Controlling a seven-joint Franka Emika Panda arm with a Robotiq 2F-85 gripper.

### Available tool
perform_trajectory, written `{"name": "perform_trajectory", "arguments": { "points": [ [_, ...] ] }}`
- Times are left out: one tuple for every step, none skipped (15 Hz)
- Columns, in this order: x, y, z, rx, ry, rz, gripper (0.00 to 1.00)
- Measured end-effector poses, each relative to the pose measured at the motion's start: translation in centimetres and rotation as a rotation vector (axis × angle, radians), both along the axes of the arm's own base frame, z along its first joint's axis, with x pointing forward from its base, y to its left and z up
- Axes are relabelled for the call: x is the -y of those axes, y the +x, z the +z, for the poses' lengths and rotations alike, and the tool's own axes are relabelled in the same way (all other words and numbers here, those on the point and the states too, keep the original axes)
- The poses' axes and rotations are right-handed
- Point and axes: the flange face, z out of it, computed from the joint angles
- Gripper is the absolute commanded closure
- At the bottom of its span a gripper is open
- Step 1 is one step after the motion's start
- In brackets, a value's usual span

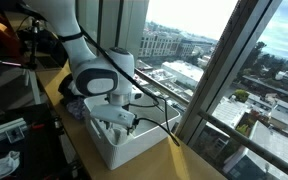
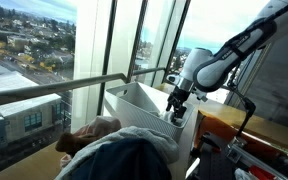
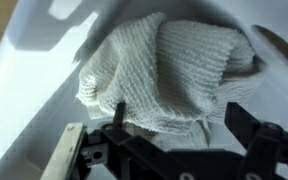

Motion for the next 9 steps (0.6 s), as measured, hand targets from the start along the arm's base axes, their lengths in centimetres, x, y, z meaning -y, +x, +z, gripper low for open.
{"name": "perform_trajectory", "arguments": {
  "points": [
    [0.1,-0.1,-0.8,-0.007,-0.011,0.002,0.0],
    [0.2,-0.2,-1.4,-0.015,-0.021,0.006,0.25],
    [0.2,-0.4,-2.0,-0.019,-0.028,0.008,0.28],
    [0.2,-0.4,-2.4,-0.024,-0.034,0.011,0.35],
    [0.1,-0.5,-2.8,-0.029,-0.038,0.014,0.42],
    [0.0,-0.6,-3.1,-0.034,-0.042,0.017,0.51],
    [-0.1,-0.7,-3.3,-0.037,-0.045,0.018,0.58],
    [-0.1,-0.7,-3.4,-0.039,-0.048,0.021,0.66],
    [-0.2,-0.7,-3.4,-0.038,-0.049,0.021,0.73]
  ]
}}
